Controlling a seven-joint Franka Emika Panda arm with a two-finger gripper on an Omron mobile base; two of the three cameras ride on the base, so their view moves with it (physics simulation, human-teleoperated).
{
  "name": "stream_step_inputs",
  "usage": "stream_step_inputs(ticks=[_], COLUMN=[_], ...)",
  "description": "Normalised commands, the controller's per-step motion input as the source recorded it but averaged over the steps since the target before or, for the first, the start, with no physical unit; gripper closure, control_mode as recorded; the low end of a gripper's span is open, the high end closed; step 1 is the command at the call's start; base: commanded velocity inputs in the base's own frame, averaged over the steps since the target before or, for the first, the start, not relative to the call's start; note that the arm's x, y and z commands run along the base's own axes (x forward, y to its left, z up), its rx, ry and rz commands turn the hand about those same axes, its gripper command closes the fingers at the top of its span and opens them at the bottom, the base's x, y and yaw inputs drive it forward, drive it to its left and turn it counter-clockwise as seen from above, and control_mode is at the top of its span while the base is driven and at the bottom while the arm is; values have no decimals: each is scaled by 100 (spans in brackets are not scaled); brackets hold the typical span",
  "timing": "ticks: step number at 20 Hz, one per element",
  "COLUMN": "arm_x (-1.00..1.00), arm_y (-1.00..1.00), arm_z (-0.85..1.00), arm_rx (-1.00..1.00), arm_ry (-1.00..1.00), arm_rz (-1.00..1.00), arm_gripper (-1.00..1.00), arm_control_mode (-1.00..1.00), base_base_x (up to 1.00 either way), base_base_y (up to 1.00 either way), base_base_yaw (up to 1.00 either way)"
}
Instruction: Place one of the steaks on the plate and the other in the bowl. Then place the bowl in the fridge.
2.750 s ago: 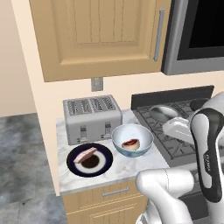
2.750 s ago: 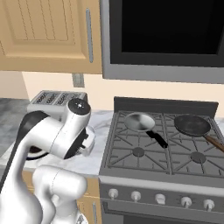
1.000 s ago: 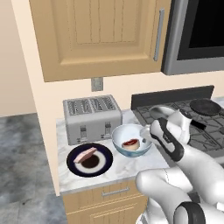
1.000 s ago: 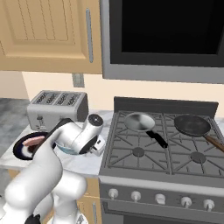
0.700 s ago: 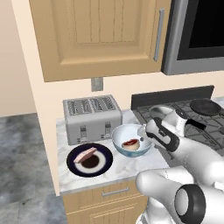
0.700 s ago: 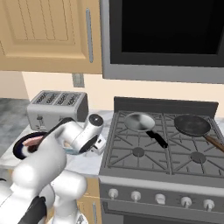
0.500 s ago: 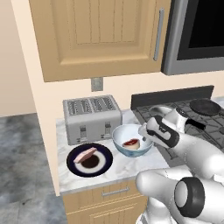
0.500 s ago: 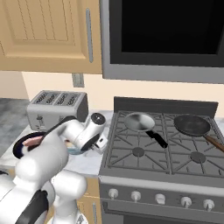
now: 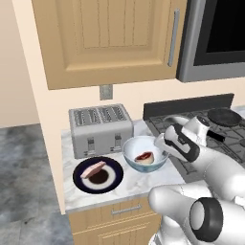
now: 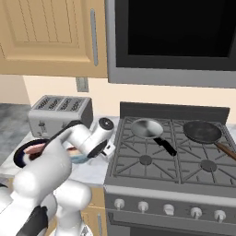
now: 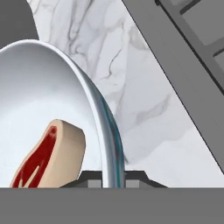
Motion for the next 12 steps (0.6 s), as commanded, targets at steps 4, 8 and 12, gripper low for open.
stream_step_inputs(ticks=[4, 8, 12], arm_x=[-46, -49, -25], arm_y=[-7, -11, -2], arm_z=[8, 47, 31], arm_rx=[0, 0, 5], arm_ry=[-30, -45, -9], arm_rz=[-3, -27, -48], arm_gripper=[100, 100, 100], arm_control_mode=[-100, -100, -100], base_base_x=[0, 0, 0], base_base_y=[0, 0, 0], base_base_yaw=[0, 0, 0])
